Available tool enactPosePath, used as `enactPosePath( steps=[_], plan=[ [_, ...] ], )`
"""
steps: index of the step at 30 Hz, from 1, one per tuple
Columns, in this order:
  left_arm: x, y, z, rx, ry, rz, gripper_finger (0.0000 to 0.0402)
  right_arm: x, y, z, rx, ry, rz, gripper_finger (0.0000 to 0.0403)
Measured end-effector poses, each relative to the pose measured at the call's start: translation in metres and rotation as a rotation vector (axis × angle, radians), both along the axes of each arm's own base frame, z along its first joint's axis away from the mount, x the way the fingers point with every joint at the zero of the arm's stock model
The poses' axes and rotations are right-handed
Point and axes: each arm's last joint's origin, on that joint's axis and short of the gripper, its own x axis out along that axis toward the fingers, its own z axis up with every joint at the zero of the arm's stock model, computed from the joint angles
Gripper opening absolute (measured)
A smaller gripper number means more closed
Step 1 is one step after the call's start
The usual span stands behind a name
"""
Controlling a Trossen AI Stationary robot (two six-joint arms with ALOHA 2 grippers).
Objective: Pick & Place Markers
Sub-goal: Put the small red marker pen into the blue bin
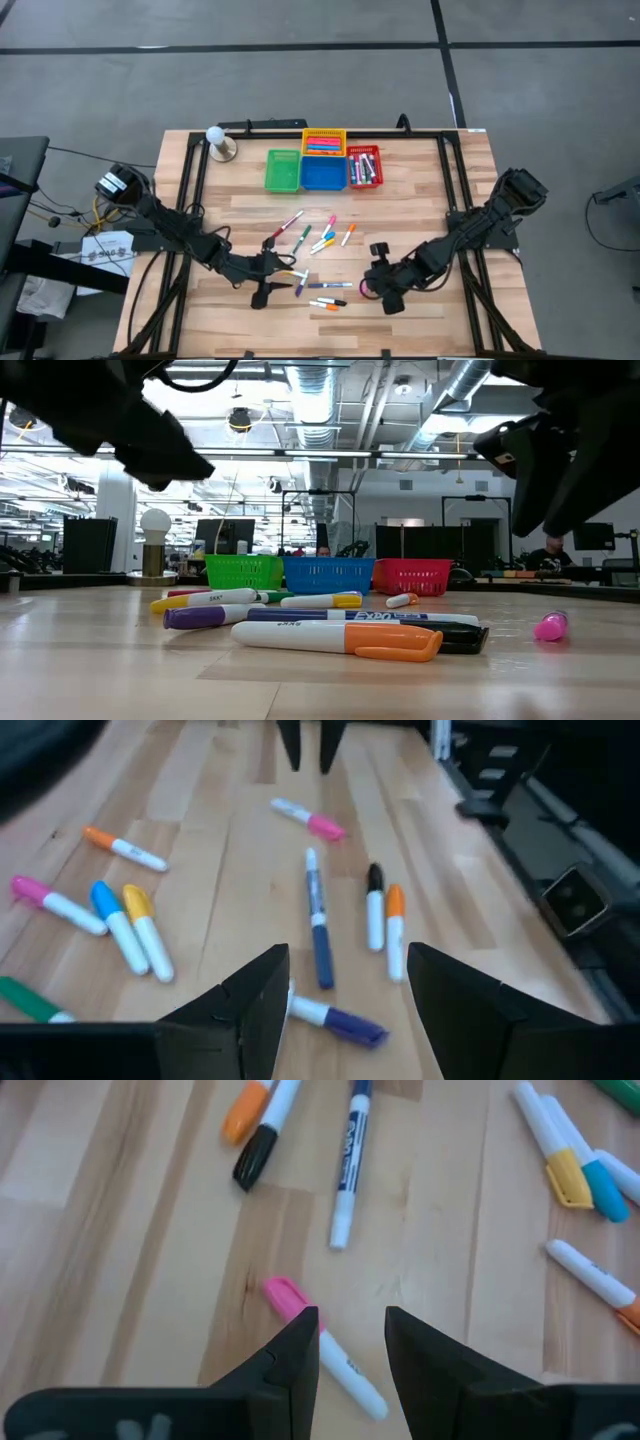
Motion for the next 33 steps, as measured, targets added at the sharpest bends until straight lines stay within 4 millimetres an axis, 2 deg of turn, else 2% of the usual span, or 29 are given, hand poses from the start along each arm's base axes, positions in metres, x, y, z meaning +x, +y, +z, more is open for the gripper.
enactPosePath(
  steps=[4,9,15,21,25,33],
  plan=[
    [0.002,0.001,-0.011,0.065,0.019,0.072,0.0205,0.003,0.001,0.002,0.048,-0.041,-0.056,0.0107],
    [0.007,0.015,-0.021,0.184,0.009,0.312,0.0205,0.008,0.004,0.006,0.088,-0.116,-0.122,0.0107],
    [0.011,0.029,-0.024,0.143,0.017,0.435,0.0205,0.008,0.005,0.007,0.121,-0.112,-0.148,0.0107],
    [0.007,0.050,-0.037,0.132,0.143,0.600,0.0205,0.008,0.004,0.006,0.116,-0.108,-0.149,0.0107],
    [0.007,0.058,-0.040,0.095,0.174,0.655,0.0205,0.008,0.004,0.006,0.116,-0.109,-0.149,0.0107],
    [0.007,0.059,-0.040,0.115,0.180,0.646,0.0205,0.008,0.004,0.006,0.113,-0.111,-0.152,0.0107]
  ],
)
